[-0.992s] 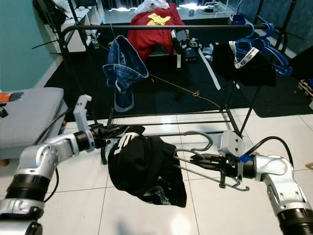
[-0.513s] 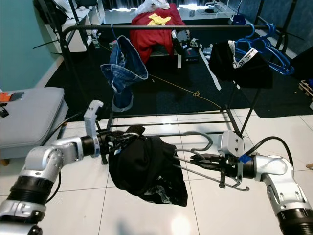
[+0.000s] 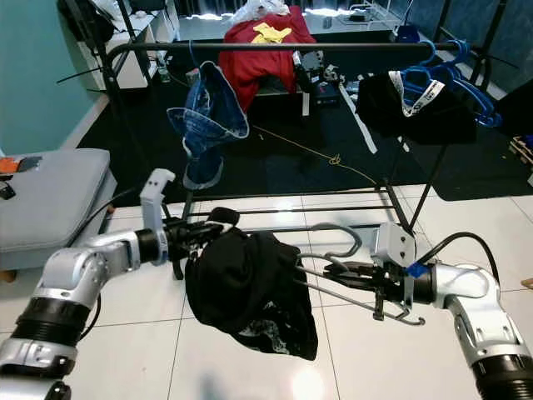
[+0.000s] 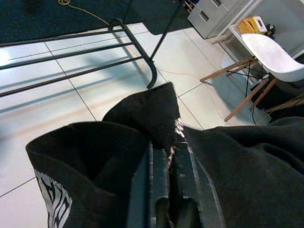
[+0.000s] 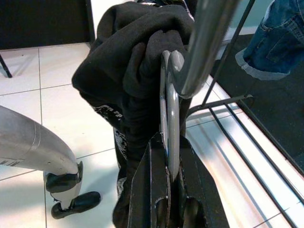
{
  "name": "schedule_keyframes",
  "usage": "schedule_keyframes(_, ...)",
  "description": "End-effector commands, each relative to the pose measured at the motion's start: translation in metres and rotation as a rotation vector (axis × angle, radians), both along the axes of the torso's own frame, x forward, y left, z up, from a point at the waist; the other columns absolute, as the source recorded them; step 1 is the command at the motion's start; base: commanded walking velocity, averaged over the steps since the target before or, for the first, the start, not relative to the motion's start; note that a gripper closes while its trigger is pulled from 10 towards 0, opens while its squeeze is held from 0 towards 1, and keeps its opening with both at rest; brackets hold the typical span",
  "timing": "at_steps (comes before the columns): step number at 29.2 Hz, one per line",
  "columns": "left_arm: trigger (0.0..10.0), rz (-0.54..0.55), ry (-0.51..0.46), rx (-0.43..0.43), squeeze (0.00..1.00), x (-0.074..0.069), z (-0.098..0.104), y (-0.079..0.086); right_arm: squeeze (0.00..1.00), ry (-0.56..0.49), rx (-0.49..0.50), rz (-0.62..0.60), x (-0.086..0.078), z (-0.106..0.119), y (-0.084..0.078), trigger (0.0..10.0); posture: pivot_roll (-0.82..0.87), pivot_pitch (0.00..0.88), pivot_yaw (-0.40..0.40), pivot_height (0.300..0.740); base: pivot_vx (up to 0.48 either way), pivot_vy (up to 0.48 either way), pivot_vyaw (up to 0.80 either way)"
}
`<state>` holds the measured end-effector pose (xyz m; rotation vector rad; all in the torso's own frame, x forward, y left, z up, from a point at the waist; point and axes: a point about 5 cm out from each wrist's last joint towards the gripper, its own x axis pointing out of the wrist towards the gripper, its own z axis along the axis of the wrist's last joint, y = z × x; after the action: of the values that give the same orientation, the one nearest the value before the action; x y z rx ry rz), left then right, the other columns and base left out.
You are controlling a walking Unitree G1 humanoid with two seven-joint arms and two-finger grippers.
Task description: Hang hanger
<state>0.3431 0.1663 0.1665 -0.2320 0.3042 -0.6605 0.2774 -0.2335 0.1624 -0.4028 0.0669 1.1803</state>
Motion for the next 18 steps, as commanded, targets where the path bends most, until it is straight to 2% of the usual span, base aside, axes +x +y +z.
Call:
schedule_keyframes(1,0.0,0.052,0.001,-0.021,0.00,0.003,0.000,0.007,0.00,-0.046,0.028,0.010,0.000,0.008,0.002,10.0,0.03,0.091,0.063,0.740,0.000,0.000,0.00)
schedule_keyframes(2,0.0,0.052,0.001,-0.021,0.00,0.003,0.000,0.007,0.00,-0.046,0.028,0.010,0.000,0.008,0.002,10.0,0.03,0.091,0.063,0.740,0.000,0.000,0.00)
schedule_keyframes(4,0.0,0.107,-0.004,-0.073,0.00,0.007,0.005,0.011,0.00,-0.044,0.029,0.010,0.000,0.007,0.002,10.0,0.03,0.092,0.062,0.740,0.000,0.000,0.00)
schedule_keyframes(6,0.0,0.107,-0.004,-0.073,0.00,0.007,0.005,0.011,0.00,-0.044,0.029,0.010,0.000,0.007,0.002,10.0,0.03,0.092,0.062,0.740,0.000,0.000,0.00)
schedule_keyframes(7,0.0,0.142,-0.008,-0.080,0.00,0.010,0.006,0.014,0.00,-0.043,0.029,0.009,0.000,0.007,0.002,10.0,0.03,0.091,0.063,0.740,0.000,0.000,0.00)
schedule_keyframes(9,0.0,0.247,-0.009,-0.049,0.00,0.016,0.004,0.023,0.00,-0.043,0.029,0.009,0.000,0.007,0.002,10.0,0.03,0.091,0.062,0.740,0.000,0.000,0.00)
schedule_keyframes(14,0.0,0.348,-0.012,-0.012,0.00,0.021,0.003,0.032,0.00,-0.043,0.030,0.010,0.000,0.007,0.002,10.0,0.03,0.092,0.062,0.740,0.000,0.000,0.00)
schedule_keyframes(16,0.0,0.449,-0.016,0.016,0.00,0.025,0.002,0.042,0.00,-0.042,0.033,0.012,0.000,0.007,0.003,10.0,0.03,0.091,0.062,0.740,0.000,0.000,0.00)
schedule_keyframes(17,0.0,0.449,-0.016,0.016,0.00,0.025,0.002,0.042,0.00,-0.042,0.033,0.012,0.000,0.007,0.003,10.0,0.03,0.091,0.062,0.740,0.000,0.000,0.00)
schedule_keyframes(18,0.0,0.519,-0.020,0.033,0.00,0.027,0.002,0.049,0.00,-0.041,0.035,0.014,0.000,0.007,0.003,10.0,0.03,0.091,0.062,0.740,0.000,0.000,0.00)
